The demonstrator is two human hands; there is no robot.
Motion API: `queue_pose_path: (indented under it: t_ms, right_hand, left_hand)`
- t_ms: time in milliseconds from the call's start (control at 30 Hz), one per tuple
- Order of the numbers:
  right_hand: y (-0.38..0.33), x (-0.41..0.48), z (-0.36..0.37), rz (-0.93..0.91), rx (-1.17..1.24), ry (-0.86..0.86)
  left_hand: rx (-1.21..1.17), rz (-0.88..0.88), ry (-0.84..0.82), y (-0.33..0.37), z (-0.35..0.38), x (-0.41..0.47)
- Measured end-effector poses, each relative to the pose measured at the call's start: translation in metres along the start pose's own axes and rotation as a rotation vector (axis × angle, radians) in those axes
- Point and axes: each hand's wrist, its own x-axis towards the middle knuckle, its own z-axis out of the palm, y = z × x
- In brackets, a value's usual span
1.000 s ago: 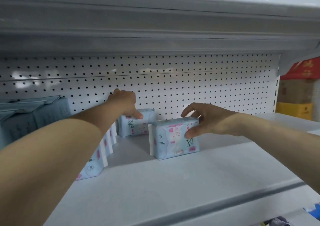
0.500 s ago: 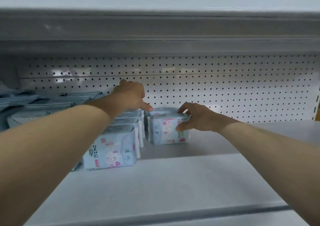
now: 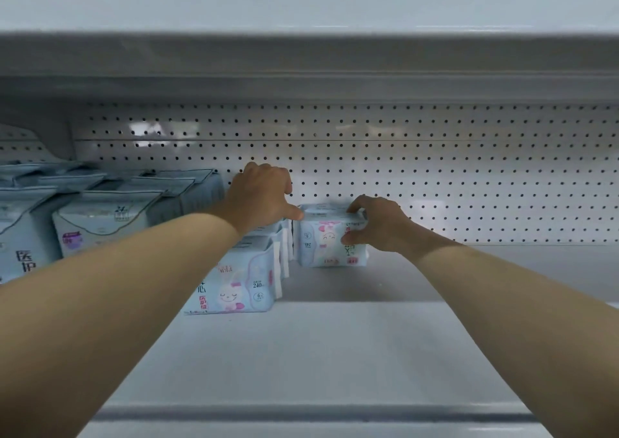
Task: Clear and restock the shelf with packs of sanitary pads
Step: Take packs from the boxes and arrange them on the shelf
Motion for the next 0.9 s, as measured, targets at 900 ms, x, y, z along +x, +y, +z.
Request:
queue_pose_path:
  t_ms: [900]
  right_hand:
    - [0.026, -0.274, -0.127, 0.167, -0.040, 0.021]
  left_hand:
    - [-0.245, -0.191, -0.091, 0.164, -0.040, -0.219]
